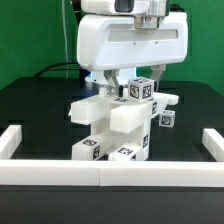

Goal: Assemble chair

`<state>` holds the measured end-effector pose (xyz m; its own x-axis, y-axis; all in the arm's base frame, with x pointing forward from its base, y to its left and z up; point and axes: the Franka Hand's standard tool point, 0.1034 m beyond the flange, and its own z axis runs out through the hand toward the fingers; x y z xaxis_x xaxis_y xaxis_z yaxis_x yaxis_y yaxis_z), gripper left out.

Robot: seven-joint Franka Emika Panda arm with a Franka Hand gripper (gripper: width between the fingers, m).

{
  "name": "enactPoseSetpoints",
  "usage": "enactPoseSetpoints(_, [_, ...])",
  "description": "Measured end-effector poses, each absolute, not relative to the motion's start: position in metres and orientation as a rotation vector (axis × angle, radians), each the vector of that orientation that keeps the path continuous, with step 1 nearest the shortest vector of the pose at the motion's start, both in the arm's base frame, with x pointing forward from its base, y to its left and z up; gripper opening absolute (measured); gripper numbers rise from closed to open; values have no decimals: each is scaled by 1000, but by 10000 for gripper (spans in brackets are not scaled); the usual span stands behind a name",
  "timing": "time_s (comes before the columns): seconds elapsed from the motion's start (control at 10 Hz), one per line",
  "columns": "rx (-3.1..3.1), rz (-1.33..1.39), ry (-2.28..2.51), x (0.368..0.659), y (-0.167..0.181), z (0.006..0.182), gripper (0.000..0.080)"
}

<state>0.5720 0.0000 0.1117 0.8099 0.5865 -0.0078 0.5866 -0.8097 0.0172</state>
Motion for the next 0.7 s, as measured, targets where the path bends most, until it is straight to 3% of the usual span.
enactPoseSetpoints(0.2, [2972, -4, 959, 572, 0, 112, 283])
enactPoseSetpoints(0.7, [3081, 0, 508, 572, 0, 111, 285])
